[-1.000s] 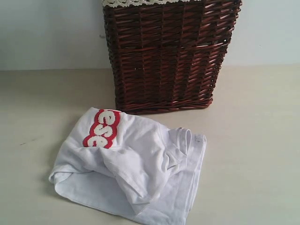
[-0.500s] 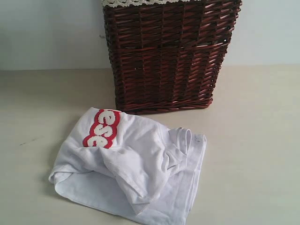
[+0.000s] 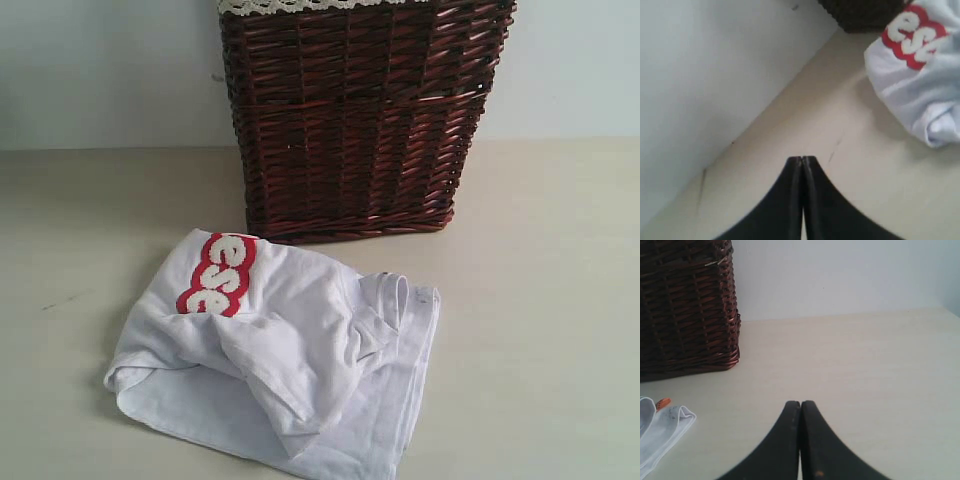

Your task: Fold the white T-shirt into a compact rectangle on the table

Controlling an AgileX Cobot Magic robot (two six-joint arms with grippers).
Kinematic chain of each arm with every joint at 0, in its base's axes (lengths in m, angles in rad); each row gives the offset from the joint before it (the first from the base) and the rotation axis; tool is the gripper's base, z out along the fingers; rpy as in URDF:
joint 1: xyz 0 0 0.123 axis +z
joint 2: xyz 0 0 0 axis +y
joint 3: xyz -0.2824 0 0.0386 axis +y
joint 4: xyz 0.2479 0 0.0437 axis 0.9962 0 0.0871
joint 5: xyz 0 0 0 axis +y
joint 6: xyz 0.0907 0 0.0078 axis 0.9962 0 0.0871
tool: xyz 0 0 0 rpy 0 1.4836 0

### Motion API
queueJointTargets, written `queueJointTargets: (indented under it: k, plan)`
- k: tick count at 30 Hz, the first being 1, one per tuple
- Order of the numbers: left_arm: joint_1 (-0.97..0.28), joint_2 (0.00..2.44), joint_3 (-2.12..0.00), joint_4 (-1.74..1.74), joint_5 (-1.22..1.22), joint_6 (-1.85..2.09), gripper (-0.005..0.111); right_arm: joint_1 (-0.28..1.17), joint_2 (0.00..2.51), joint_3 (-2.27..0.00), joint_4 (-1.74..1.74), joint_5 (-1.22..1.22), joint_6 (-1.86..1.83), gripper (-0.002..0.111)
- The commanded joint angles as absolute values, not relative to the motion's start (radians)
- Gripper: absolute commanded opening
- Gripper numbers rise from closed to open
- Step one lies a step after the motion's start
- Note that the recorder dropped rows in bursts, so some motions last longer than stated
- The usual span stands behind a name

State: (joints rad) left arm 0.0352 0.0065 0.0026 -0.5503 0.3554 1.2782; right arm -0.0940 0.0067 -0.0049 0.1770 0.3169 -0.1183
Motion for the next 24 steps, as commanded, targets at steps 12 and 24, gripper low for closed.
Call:
queueJointTargets:
  k: [12,24]
  plan:
    - [0.037,0.000,0.000,-0.415,0.432,0.224,0.000,-0.094,0.000,0.000,0.177,0.309,-0.122,0.000]
    - [0.122,0.000,0.000,-0.176,0.364,0.023,0.000,-0.094,0.000,0.000,0.177,0.309,-0.122,0.000]
